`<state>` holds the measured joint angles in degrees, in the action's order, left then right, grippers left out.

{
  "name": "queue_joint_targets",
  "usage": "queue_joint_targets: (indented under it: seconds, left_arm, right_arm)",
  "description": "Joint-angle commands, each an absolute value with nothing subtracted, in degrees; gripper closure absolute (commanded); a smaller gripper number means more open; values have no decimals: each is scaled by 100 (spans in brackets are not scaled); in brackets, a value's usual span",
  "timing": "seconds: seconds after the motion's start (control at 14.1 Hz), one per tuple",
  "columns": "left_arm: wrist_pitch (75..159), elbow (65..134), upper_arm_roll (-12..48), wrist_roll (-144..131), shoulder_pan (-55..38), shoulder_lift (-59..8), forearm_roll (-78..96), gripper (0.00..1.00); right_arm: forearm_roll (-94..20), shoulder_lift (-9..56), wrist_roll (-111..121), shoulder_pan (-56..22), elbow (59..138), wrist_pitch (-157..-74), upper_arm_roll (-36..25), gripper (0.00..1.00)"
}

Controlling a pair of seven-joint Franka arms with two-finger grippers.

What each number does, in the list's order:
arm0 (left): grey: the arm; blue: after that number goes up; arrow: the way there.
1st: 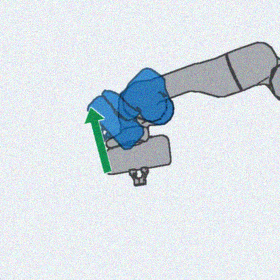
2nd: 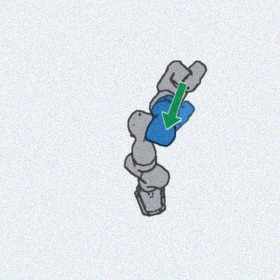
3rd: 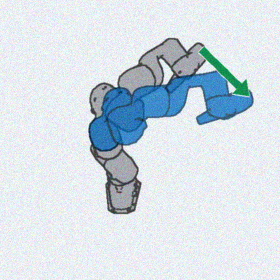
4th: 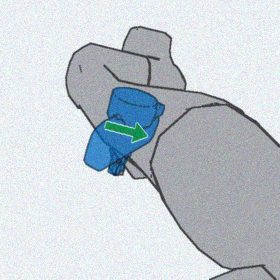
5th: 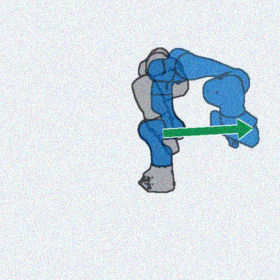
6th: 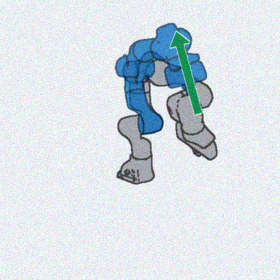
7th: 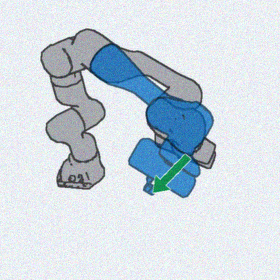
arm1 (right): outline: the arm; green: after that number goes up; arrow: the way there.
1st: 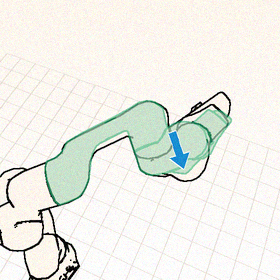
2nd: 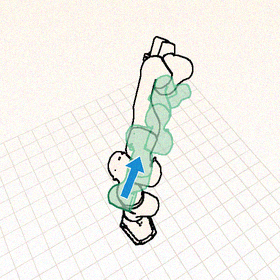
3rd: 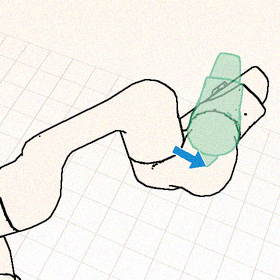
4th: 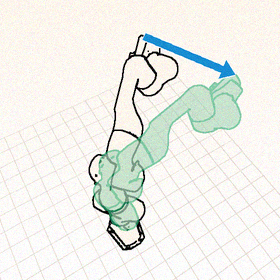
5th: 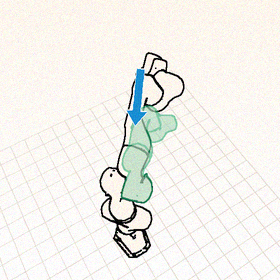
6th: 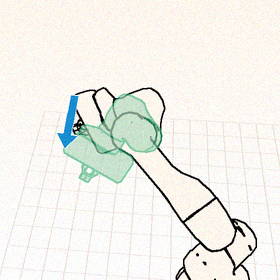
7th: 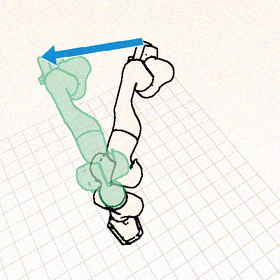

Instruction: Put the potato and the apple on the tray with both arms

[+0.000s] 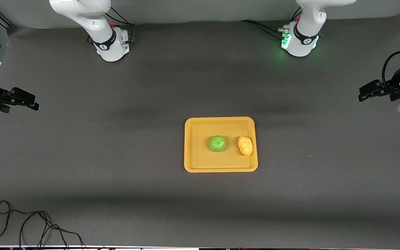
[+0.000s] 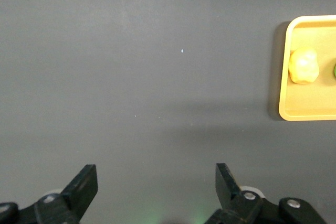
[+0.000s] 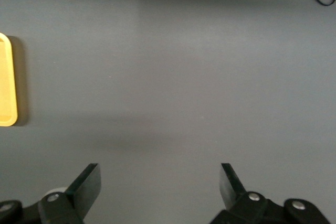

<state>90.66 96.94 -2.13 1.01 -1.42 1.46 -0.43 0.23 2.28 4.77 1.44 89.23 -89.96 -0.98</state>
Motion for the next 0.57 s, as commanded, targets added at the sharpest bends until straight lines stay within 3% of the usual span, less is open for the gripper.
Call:
queue_joint_targets:
  seconds: [0.0,0.5]
  left_arm:
    - [8921,9633,-202,79,-176,193,-18,0]
    - [8956,9642,-193,70,-194,229,-18,0]
  right_arm:
    - [246,114,563,158,9053,-9114,-35,0]
    - [237,123,501,167,9035,-9026,-44,0]
